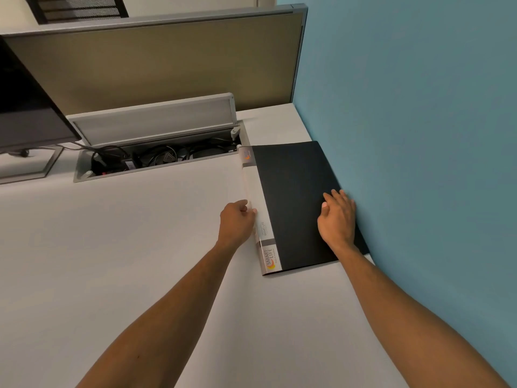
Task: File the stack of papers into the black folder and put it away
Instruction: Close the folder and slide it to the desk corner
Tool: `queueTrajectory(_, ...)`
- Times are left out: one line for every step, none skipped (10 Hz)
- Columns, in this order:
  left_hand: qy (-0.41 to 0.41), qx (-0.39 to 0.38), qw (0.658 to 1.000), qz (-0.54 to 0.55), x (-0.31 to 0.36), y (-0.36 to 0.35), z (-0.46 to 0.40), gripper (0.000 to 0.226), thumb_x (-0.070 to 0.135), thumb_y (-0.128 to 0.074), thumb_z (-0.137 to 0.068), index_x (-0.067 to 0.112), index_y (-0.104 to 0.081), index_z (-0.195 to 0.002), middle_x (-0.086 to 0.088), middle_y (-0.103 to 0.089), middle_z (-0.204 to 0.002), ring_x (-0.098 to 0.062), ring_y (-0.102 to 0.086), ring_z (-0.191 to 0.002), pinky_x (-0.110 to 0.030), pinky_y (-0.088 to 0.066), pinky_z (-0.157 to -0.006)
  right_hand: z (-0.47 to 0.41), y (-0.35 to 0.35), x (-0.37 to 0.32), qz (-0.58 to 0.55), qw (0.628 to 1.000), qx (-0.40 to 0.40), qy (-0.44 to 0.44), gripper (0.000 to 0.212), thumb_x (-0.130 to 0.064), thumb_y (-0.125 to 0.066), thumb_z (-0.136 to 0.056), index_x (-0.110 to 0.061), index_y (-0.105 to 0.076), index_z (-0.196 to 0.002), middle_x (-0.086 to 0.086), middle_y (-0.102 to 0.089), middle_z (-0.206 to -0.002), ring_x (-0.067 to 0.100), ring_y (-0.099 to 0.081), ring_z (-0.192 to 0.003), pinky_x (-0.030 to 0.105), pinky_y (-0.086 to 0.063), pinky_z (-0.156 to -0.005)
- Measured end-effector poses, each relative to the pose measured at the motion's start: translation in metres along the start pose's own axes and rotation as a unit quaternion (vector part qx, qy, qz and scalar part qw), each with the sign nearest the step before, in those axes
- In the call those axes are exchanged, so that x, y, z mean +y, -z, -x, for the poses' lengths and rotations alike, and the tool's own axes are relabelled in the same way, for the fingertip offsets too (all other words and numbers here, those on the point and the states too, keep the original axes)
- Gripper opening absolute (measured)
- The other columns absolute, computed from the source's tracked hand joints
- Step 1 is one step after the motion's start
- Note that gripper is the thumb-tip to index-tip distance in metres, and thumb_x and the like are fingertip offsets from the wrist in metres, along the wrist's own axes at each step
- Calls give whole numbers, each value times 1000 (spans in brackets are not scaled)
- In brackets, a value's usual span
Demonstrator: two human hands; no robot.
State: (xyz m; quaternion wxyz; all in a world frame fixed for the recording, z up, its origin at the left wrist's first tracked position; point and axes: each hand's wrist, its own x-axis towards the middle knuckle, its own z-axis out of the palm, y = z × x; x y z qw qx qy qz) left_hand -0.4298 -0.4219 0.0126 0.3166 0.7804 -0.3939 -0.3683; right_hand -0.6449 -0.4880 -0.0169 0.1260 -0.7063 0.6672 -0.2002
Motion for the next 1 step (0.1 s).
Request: queueTrajectory(-13, 30, 999, -22, -10, 16, 8, 40, 26, -56, -97, 11, -55, -133, -9, -57, -134, -27, -57, -119, -38, -44, -104, 2, -1, -18, -11, 1000, 12, 15, 35, -15, -42, -99, -7, -55, -130, 13, -50, -141, 26, -33, -140, 45, -16, -119)
